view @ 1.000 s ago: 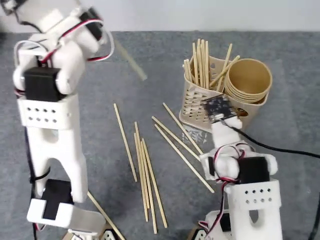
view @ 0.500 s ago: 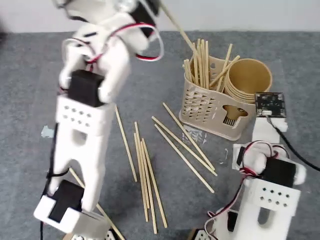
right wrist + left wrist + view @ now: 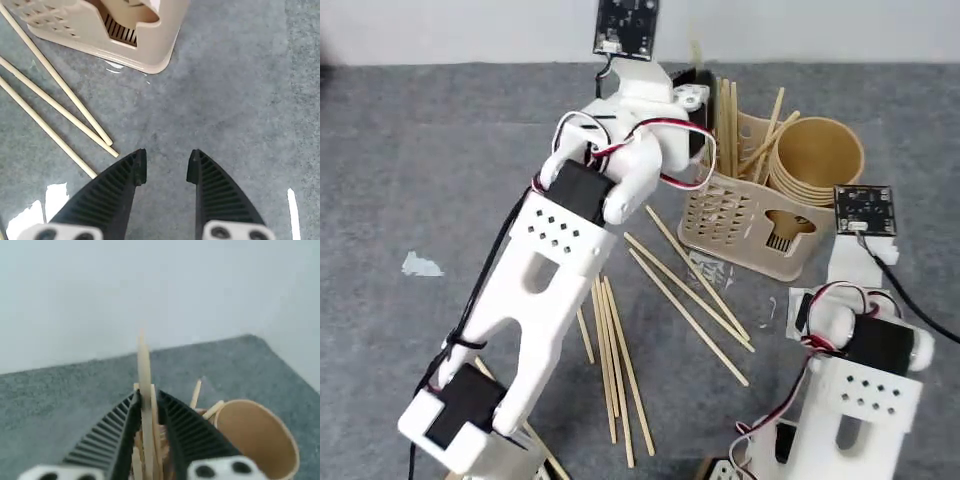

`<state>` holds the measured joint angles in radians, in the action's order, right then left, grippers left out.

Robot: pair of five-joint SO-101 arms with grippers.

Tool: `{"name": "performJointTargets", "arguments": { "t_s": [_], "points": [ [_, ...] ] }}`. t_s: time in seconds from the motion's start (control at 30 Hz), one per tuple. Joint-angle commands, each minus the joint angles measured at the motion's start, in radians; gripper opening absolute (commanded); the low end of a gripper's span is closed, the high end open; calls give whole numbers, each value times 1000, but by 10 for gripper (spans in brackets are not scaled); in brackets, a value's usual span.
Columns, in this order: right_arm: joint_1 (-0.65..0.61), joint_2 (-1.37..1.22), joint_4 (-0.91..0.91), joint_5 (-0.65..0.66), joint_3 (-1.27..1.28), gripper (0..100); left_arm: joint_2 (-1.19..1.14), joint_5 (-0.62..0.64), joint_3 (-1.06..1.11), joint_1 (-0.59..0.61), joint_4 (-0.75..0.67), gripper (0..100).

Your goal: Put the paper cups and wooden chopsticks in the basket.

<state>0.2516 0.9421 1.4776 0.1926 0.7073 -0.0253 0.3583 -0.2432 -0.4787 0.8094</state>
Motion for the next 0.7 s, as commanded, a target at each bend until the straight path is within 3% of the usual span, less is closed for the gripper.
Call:
{"name": "performJointTargets", "arguments": {
  "t_s": [0.0,0.1,0.37,0.5,0.67],
  "points": [
    [7,27,-19,12,-14,143,55,26,-5,0,49,233],
    [7,27,-44,8,-14,143,117,68,-5,3,92,309],
    [-25,28,-90,6,-15,143,325,74,1,117,235,280],
    [-96,28,-90,5,-15,143,391,77,1,212,391,241],
    [-243,28,-90,5,-15,143,451,190,1,353,562,210]
  ]
}}
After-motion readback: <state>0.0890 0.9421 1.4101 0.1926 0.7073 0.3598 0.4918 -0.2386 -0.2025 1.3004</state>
